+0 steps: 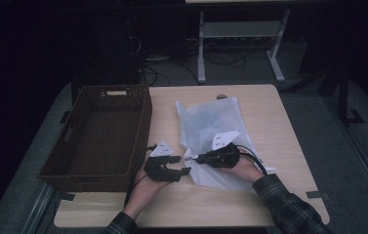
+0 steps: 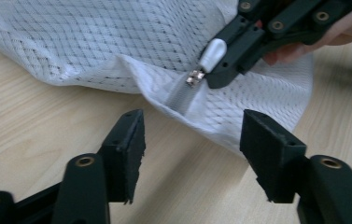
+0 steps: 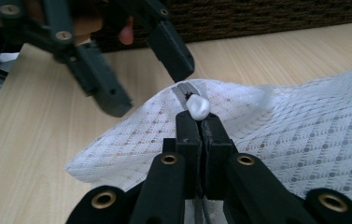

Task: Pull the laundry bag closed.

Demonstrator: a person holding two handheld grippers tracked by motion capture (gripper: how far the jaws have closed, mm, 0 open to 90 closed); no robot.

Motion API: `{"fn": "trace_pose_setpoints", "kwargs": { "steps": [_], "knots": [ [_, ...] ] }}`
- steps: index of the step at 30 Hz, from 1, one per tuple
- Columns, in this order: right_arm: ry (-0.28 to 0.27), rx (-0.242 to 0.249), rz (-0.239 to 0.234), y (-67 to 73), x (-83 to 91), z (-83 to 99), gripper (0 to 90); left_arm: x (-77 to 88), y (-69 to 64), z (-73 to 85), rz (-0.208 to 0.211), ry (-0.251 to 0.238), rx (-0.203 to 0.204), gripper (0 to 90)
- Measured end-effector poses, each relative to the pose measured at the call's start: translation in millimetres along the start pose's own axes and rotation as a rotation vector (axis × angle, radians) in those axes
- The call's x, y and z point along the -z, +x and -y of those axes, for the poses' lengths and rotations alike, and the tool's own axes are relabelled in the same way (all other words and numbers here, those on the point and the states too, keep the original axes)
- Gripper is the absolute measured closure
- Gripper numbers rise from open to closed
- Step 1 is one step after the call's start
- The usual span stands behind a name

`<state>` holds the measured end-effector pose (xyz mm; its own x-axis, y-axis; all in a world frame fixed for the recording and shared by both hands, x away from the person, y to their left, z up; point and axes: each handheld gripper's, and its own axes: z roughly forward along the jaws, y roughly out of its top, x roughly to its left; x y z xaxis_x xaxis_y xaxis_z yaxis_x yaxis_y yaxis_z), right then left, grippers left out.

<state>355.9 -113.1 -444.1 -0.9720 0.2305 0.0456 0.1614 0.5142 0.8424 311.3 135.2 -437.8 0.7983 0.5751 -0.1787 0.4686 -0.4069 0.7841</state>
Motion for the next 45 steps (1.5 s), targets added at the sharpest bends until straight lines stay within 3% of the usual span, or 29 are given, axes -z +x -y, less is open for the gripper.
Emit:
{"fn": "trace_pose_setpoints", "kwargs": {
  "steps": [9,14,22,29,36,39,45],
  "knots": [
    [-0.014,0.008,-0.006,5.8,7.0,1.6,87.6,-3.4,4.7,-2.1,0.053,-0.008,0.010,58.2],
    [-0.023,0.012,-0.008,5.9,7.3,0.9,87.5,-5.1,7.0,-1.4,0.074,-0.010,0.038,59.0],
    [-0.022,0.011,-0.013,6.7,6.6,1.7,87.5,-5.2,13.6,-2.9,0.104,-0.037,0.060,73.2],
    [-0.023,0.008,-0.007,6.6,5.8,2.0,87.5,-5.7,14.1,-4.9,0.123,-0.035,0.091,80.2],
    [-0.009,0.001,-0.011,6.2,4.2,3.3,84.6,-4.7,10.7,-4.9,0.124,-0.024,0.061,85.0],
    [0.009,-0.023,-0.021,5.0,5.7,3.7,71.2,-2.5,8.3,-4.1,0.114,-0.023,0.036,85.4],
    [0.022,-0.086,-0.054,8.4,18.7,7.2,58.8,-0.3,2.0,-0.5,0.088,-0.012,-0.021,85.4]
  ]
}}
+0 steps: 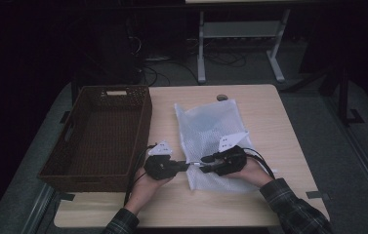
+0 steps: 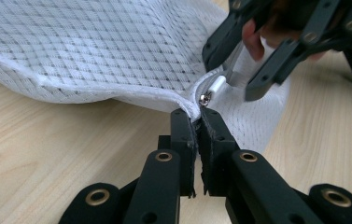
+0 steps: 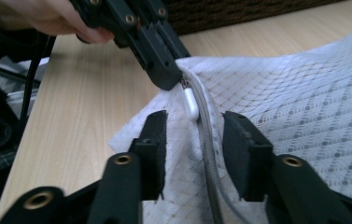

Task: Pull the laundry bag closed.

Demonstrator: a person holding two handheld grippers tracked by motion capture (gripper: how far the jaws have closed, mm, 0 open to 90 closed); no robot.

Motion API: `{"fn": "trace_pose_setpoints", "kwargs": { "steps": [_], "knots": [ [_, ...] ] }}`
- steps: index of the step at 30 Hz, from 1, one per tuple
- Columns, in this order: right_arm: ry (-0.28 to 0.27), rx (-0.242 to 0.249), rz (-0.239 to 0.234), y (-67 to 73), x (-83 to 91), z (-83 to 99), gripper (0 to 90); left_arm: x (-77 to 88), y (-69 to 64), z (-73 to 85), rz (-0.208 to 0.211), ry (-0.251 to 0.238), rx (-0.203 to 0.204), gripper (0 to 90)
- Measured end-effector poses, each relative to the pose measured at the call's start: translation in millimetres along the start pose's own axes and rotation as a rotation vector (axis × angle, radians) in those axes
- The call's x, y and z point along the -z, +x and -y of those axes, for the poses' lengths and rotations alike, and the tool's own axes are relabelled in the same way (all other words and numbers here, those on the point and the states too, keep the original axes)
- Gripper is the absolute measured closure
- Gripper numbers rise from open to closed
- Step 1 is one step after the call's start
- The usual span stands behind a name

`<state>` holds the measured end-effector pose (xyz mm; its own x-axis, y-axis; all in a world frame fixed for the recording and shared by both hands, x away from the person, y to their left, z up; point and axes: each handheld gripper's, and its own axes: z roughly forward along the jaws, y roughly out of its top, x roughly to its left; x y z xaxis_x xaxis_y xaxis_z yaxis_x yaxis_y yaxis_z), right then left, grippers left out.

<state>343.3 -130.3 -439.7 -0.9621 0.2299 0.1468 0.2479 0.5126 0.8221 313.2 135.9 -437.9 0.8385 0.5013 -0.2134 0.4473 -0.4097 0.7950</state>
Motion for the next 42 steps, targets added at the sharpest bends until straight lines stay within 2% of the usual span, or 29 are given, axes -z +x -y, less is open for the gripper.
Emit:
{"fn": "trace_pose_setpoints", "kwargs": {
  "steps": [3,5,8,12,13,14,20,26,34,42],
  "knots": [
    [-0.011,0.002,0.005,7.6,4.5,0.6,61.7,1.0,-3.2,0.8,-0.017,0.004,-0.021,85.3],
    [-0.009,0.018,0.028,14.1,10.4,0.7,66.3,1.6,-4.8,2.0,-0.026,0.004,-0.030,85.3],
    [-0.013,-0.028,0.003,19.3,17.5,3.9,70.9,2.8,-4.9,4.8,-0.020,0.003,-0.033,85.3],
    [0.048,-0.052,-0.008,24.0,15.9,10.9,68.7,4.1,-6.4,6.7,-0.009,0.007,-0.051,85.3],
    [0.066,-0.067,-0.034,22.9,13.8,11.8,67.9,4.4,-6.7,6.9,-0.007,0.006,-0.055,85.3],
    [0.072,-0.073,-0.038,22.4,12.1,12.3,68.0,4.6,-7.4,7.1,-0.004,0.005,-0.063,85.3],
    [0.100,-0.047,-0.056,19.0,-0.6,12.4,66.5,4.9,-11.5,7.0,0.011,0.015,-0.114,85.3],
    [0.070,-0.032,-0.082,17.5,-8.4,5.7,71.8,4.5,-12.9,7.2,0.019,0.023,-0.139,85.4],
    [0.085,-0.039,-0.085,14.7,-12.6,3.8,70.7,7.9,-11.8,8.5,0.023,0.021,-0.150,85.3],
    [0.074,-0.040,-0.098,10.6,-14.0,3.5,72.5,6.2,-14.2,8.5,0.028,0.031,-0.166,85.4]
  ]
}}
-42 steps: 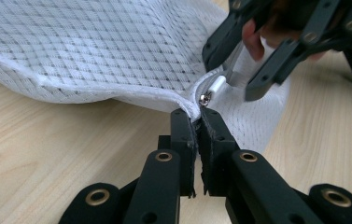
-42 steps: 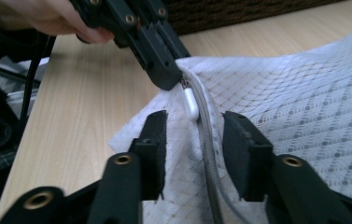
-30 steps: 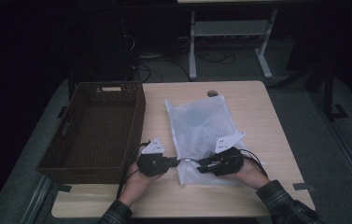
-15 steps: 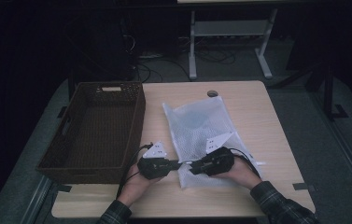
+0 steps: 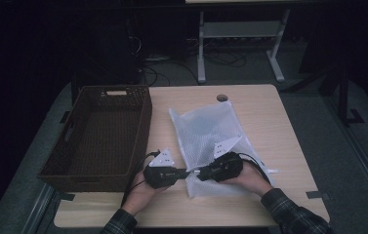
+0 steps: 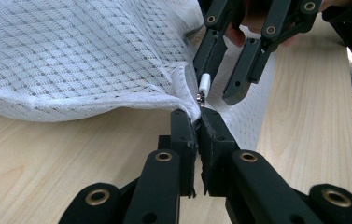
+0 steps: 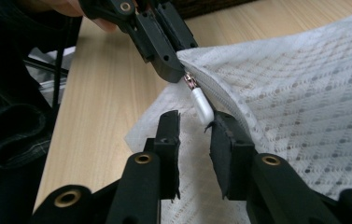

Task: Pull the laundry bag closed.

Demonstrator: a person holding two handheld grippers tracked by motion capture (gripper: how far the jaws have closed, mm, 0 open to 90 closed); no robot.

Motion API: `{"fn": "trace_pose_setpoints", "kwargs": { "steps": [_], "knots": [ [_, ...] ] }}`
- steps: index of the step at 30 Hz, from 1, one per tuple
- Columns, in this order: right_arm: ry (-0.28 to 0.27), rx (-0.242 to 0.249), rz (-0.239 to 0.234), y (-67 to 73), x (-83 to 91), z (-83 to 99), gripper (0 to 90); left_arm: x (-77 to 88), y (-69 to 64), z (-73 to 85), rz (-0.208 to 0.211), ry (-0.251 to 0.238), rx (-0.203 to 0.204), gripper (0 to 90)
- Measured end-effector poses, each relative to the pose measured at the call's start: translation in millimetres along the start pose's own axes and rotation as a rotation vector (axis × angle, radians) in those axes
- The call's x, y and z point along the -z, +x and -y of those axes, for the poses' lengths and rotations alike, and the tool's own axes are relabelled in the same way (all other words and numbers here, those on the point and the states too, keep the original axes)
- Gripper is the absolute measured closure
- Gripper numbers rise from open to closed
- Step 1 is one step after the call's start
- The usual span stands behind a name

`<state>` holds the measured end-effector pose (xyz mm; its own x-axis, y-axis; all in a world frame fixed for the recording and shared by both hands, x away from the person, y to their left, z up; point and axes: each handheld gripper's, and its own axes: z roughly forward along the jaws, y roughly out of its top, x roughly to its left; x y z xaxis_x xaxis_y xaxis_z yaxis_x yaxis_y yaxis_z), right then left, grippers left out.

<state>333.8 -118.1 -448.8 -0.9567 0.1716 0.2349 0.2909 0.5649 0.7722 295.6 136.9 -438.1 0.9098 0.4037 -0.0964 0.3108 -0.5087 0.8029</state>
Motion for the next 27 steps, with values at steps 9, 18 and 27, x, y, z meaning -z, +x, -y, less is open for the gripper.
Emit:
{"fn": "trace_pose_setpoints", "kwargs": {
  "steps": [9,18,27],
  "knots": [
    [0.007,0.023,-0.031,3.3,-10.2,-8.0,77.0,-0.8,-1.7,-0.8,-0.005,-0.003,-0.004,85.3],
    [0.028,0.013,-0.024,3.9,-18.5,-10.0,78.5,-1.0,-2.2,-1.2,-0.003,-0.008,0.000,85.3],
    [0.046,-0.004,-0.012,2.4,-20.8,-10.5,84.0,-1.7,-3.8,-1.7,-0.012,0.004,-0.021,85.4]
  ]
}}
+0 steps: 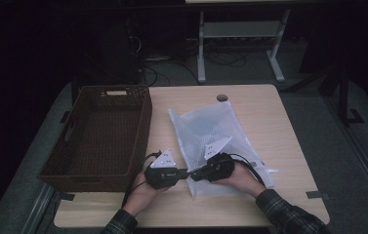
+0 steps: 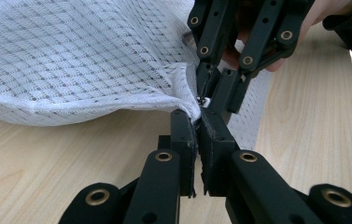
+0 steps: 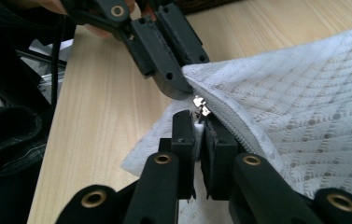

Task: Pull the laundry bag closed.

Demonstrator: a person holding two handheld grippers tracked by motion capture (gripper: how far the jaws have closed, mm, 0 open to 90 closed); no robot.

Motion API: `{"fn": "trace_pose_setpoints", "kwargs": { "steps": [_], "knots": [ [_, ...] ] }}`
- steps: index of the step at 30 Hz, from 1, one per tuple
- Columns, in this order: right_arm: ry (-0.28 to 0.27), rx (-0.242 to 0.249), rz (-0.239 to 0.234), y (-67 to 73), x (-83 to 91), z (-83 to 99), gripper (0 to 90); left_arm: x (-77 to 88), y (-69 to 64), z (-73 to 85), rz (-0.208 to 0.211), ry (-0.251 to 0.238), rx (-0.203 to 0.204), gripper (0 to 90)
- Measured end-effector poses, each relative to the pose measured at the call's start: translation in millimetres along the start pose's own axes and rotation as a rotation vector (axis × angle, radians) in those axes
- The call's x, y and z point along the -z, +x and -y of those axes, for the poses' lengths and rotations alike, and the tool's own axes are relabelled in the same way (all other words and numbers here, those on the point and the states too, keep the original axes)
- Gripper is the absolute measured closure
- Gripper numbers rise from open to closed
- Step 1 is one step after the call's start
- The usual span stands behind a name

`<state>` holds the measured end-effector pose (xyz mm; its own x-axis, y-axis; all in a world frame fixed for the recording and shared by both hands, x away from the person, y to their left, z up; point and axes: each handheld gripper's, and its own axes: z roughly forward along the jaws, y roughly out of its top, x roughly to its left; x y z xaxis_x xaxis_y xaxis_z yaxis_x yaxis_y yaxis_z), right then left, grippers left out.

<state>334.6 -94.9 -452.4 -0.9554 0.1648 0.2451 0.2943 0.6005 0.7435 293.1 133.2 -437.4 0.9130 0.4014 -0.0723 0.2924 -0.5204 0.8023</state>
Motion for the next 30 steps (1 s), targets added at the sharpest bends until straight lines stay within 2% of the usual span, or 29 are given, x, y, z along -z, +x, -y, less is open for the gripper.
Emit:
{"fn": "trace_pose_setpoints", "kwargs": {
  "steps": [11,25,30],
  "knots": [
    [0.001,-0.027,0.006,-0.7,0.2,-0.9,85.6,0.1,-1.1,-0.3,-0.014,0.003,-0.006,85.4],
    [0.013,-0.014,0.056,1.5,3.8,-0.4,86.4,0.7,-3.5,-2.4,-0.066,0.018,0.048,85.9],
    [0.016,-0.012,0.064,1.8,4.7,1.0,86.4,-0.3,-4.9,-2.3,-0.070,0.017,0.059,85.9]
  ]
}}
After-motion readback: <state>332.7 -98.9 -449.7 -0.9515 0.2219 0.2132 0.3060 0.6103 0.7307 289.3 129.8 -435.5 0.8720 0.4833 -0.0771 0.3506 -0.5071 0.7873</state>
